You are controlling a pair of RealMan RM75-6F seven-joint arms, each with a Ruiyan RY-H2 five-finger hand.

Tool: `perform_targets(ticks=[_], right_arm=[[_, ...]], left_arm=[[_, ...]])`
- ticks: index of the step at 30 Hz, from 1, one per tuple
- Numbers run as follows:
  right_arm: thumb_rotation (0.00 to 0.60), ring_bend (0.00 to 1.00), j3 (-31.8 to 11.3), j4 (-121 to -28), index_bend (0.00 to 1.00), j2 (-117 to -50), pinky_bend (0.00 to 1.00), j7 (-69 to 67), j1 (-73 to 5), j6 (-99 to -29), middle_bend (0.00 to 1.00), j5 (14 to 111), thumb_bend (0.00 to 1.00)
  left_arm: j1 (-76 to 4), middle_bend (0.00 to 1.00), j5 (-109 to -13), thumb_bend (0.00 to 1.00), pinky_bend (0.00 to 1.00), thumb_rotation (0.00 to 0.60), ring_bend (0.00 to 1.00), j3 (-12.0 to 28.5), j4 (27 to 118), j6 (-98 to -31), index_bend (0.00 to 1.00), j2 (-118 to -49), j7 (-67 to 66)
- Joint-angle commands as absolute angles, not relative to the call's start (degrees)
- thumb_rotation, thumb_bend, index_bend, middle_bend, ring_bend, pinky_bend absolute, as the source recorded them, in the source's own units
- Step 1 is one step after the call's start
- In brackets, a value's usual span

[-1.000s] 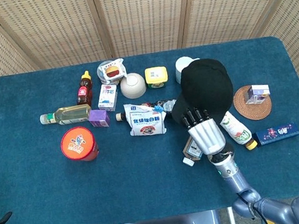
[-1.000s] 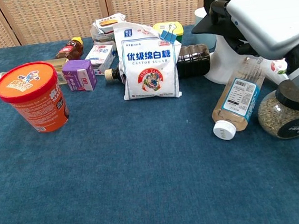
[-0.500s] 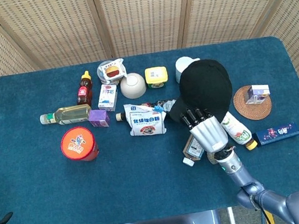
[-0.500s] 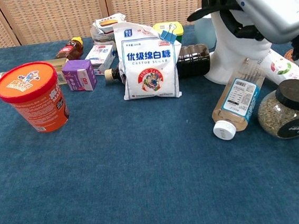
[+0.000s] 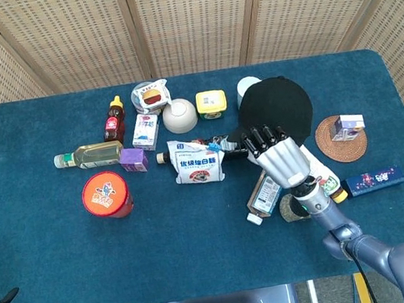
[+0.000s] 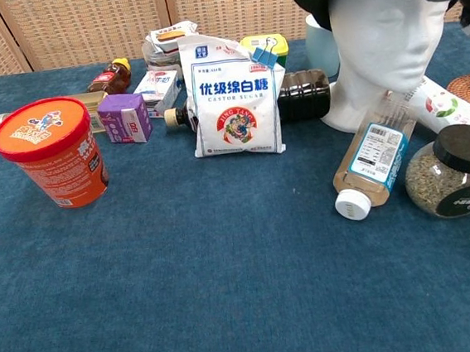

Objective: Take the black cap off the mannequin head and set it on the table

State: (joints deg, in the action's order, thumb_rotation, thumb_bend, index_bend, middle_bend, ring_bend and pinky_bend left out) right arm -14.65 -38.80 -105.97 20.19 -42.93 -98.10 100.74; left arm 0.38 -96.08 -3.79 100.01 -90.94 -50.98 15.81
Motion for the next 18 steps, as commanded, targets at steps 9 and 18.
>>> perform_targets(ticks=[9,18], right_arm=[[0.600,0.70,-16.8,-37.7,0.74,-102.6,0.89,23.2,-46.8,-94.6,0.71,97.3,0.70],[0.600,0.70,-17.4,-43.6,0.75,-97.8,0.89,26.9,-48.1,-95.0,0.71,96.9,0.70]], left_arm=[[0.3,0.00,-95.9,0.12,0.00,0.600,0.00,-3.8,100.0,-90.8,0.00,-51.0,16.0],[0.3,0.00,-96.0,0.12,0.00,0.600,0.00,-4.0,100.2,-90.7,0.00,-51.1,15.5]])
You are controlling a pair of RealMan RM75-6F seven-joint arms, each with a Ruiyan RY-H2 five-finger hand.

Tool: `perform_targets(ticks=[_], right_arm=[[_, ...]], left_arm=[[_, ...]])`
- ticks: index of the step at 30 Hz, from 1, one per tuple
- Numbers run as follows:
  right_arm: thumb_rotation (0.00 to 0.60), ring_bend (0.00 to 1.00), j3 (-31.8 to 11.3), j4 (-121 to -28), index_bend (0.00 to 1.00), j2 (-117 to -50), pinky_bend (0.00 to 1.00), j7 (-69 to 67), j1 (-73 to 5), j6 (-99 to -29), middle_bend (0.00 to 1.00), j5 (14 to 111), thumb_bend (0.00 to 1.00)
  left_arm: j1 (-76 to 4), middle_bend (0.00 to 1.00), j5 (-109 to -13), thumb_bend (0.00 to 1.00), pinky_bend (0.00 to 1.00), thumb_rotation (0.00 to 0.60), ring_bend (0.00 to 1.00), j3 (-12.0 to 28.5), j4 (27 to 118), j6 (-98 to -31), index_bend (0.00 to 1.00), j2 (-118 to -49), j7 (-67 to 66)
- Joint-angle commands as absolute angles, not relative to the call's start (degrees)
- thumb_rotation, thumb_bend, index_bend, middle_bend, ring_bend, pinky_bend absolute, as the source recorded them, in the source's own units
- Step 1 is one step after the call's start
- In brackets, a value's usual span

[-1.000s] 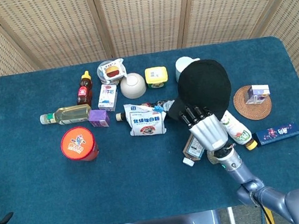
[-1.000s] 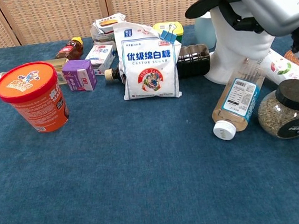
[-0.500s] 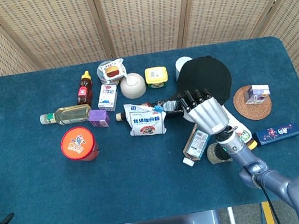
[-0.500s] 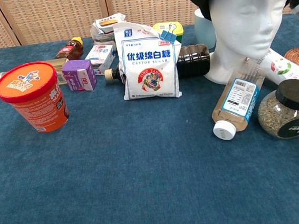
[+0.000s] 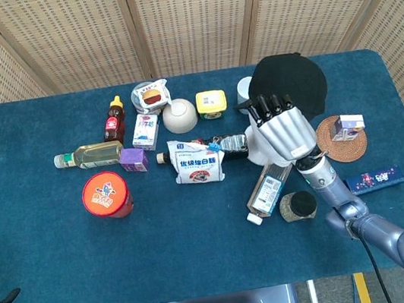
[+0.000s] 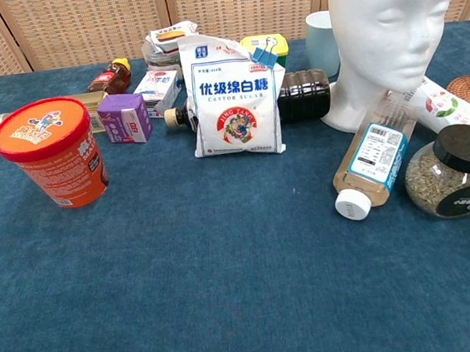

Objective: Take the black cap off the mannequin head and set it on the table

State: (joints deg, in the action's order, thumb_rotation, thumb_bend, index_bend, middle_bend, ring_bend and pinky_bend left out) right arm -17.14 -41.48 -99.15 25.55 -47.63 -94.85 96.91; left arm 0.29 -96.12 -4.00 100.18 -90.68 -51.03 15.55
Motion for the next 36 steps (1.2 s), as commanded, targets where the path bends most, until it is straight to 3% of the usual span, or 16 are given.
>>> perform_targets(ticks=[1,8,16,23,36], right_arm=[[0.600,0.70,-17.5,-44.8,0.75,-97.1,0.89,27.6,-48.4,-94.9,0.72,96.9,0.70],[0.600,0.70,-17.7,-55.2,0.75,-91.7,0.89,36.1,-52.1,-93.8,0.72,100.4,0.70],[0.600,0.71,-16.7,-61.4,0.75,-90.9,0.89,43.0,-54.7,-90.2,0.72,102.9,0.70],[0.600,0.71,-13.2,-62.5,0.75,-94.0,0.89,47.1,-56.3,-88.6,0.72,107.6,0.70],[0.600,0.71,-10.6,-59.8,0.75,-101.2,0.89,48.5,-57.6,-86.6,0.72,110.2,0.70]], left_arm=[[0.3,0.00,-95.9,0.12,0.00,0.600,0.00,-4.0,100.2,-90.6,0.00,-51.1,15.3],[0.2,0.00,-96.0,0.12,0.00,0.600,0.00,-4.2,100.3,-90.3,0.00,-51.2,15.0],[0.3,0.00,-96.3,0.12,0.00,0.600,0.00,-4.3,100.1,-90.5,0.00,-51.1,15.3],[0.2,0.00,-96.2,0.12,0.00,0.600,0.00,-4.2,99.8,-90.7,0.00,-50.8,16.6],[0.2,0.00,-96.7,0.12,0.00,0.600,0.00,-4.4,99.7,-90.8,0.00,-50.7,16.8]])
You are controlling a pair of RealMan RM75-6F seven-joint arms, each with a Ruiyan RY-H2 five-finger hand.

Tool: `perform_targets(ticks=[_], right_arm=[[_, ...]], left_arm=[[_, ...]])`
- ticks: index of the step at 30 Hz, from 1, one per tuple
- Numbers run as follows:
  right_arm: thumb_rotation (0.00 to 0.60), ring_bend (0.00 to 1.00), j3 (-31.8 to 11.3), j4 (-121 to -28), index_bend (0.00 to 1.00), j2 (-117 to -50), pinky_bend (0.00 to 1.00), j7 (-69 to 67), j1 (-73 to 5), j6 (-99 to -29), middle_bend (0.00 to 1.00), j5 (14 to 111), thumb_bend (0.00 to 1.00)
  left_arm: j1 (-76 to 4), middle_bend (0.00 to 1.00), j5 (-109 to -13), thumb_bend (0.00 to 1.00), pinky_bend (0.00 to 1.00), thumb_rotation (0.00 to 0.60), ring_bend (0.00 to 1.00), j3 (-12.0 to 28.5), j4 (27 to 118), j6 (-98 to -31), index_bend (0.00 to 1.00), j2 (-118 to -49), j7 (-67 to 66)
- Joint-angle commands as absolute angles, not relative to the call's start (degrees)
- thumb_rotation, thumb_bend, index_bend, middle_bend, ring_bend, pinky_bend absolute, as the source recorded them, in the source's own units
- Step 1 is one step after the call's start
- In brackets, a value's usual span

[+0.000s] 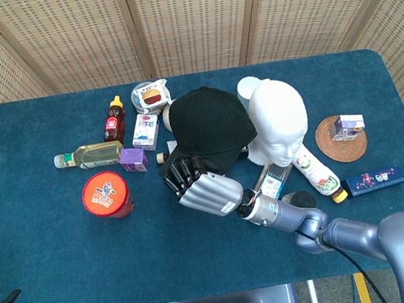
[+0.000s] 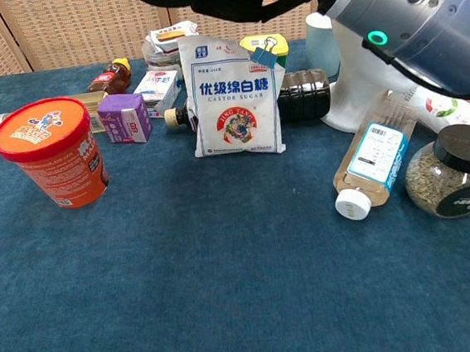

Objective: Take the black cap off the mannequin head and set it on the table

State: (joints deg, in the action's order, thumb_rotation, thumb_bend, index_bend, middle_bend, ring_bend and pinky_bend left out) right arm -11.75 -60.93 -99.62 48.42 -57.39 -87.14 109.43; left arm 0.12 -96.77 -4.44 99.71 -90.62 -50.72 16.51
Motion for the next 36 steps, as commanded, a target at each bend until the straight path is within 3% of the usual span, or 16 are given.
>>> perform_targets(ticks=[1,11,14,16,20,26,29,36], right_arm=[[0.600,0.71,-10.3,-59.3,0.75,-101.7,0.89,48.4,-57.5,-86.7,0.72,110.4,0.70],[0.600,0.70,-5.3,-55.3,0.75,-105.1,0.86,45.0,-53.7,-89.3,0.71,112.4,0.69],[0.600,0.66,-4.0,-56.1,0.69,-105.4,0.81,43.8,-52.3,-89.4,0.67,112.3,0.62],[0.600,0.60,-3.2,-56.7,0.57,-105.2,0.76,44.0,-51.3,-88.5,0.60,111.9,0.54],[0.600,0.41,-2.5,-60.0,0.34,-103.8,0.60,44.7,-49.4,-86.0,0.40,110.1,0.27],[0.600,0.20,-1.3,-64.7,0.18,-100.4,0.40,41.2,-47.6,-83.9,0.21,109.0,0.07],[0.600,0.15,-0.9,-66.7,0.15,-99.0,0.36,40.6,-47.0,-83.2,0.16,108.8,0.01],[0.600,0.10,1.4,-76.2,0.11,-92.4,0.31,37.4,-44.6,-80.7,0.11,108.2,0.00]], left_arm=[[0.3,0.00,-96.7,0.12,0.00,0.600,0.00,-4.4,99.6,-91.0,0.00,-50.7,16.9],[0.2,0.00,-97.0,0.12,0.00,0.600,0.00,-4.6,99.3,-90.9,0.00,-50.7,17.1],[0.2,0.00,-97.1,0.12,0.00,0.600,0.00,-4.6,99.5,-90.9,0.00,-50.7,16.9],[0.3,0.00,-97.1,0.12,0.00,0.600,0.00,-4.7,99.5,-91.0,0.00,-50.8,16.7],[0.4,0.00,-97.0,0.12,0.00,0.600,0.00,-4.7,99.5,-91.0,0.00,-50.8,16.5],[0.0,0.00,-96.7,0.12,0.00,0.600,0.00,-4.7,99.8,-90.2,0.00,-50.8,16.0],[0.0,0.00,-96.8,0.12,0.00,0.600,0.00,-4.7,99.8,-90.2,0.00,-50.8,15.8],[-0.1,0.00,-96.6,0.12,0.00,0.600,0.00,-4.8,100.2,-89.8,0.00,-50.9,15.1]])
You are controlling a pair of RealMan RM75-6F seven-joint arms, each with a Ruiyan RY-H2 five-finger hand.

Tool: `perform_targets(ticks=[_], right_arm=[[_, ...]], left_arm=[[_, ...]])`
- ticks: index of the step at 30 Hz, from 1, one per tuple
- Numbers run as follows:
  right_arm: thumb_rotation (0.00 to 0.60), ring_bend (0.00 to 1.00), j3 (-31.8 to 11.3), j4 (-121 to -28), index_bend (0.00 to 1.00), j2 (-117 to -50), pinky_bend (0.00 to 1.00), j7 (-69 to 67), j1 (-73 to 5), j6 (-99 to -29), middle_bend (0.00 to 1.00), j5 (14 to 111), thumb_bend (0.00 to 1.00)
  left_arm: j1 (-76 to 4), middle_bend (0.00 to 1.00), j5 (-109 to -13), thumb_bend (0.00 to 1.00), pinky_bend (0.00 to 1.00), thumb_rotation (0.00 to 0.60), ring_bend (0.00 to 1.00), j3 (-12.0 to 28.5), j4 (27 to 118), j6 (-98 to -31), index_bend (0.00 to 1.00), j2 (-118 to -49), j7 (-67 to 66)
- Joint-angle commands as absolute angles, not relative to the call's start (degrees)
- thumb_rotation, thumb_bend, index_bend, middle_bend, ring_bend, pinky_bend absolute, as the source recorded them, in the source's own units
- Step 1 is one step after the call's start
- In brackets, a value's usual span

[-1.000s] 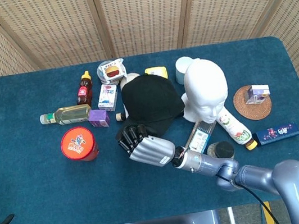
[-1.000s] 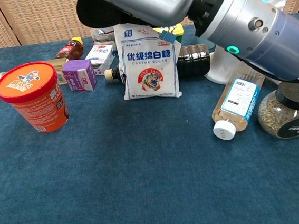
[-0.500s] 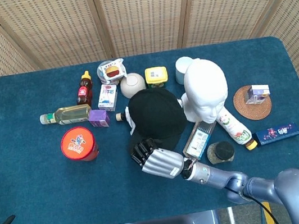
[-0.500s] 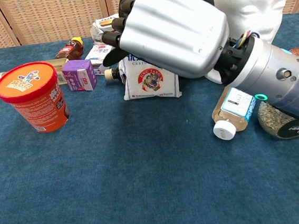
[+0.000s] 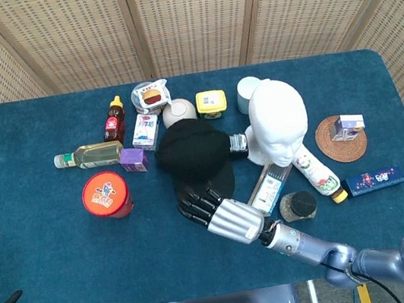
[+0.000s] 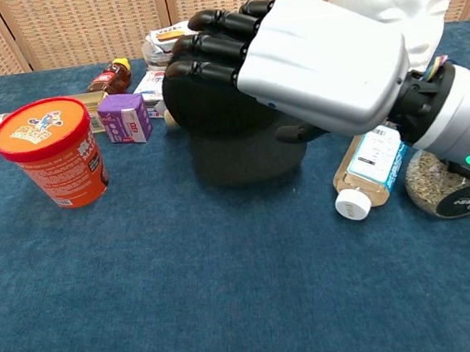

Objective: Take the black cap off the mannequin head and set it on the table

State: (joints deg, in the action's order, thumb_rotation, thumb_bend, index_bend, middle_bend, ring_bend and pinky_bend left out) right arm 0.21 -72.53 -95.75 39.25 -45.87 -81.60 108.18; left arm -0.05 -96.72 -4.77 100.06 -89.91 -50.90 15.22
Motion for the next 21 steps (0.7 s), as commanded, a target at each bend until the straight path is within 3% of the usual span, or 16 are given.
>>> perform_targets(ticks=[1,8,21], right_arm=[[0.600,0.10,1.5,-76.8,0.11,-91.6,0.31,37.1,-44.3,-80.9,0.11,108.5,0.00],[0.600,0.09,1.7,-81.4,0.11,-84.9,0.30,34.2,-41.6,-81.7,0.11,107.5,0.00],[0.600,0.05,2.1,-95.1,0.07,-69.7,0.18,23.7,-32.3,-84.9,0.06,98.5,0.00]], left_arm=[[-0.1,0.00,-96.6,0.12,0.00,0.600,0.00,-4.8,100.2,-89.7,0.00,-50.9,15.0],[-0.2,0.00,-96.8,0.12,0.00,0.600,0.00,-4.9,100.3,-89.5,0.00,-50.9,14.9],[-0.1,0.00,-97.4,0.12,0.00,0.600,0.00,-5.3,100.3,-89.5,0.00,-51.3,13.4]])
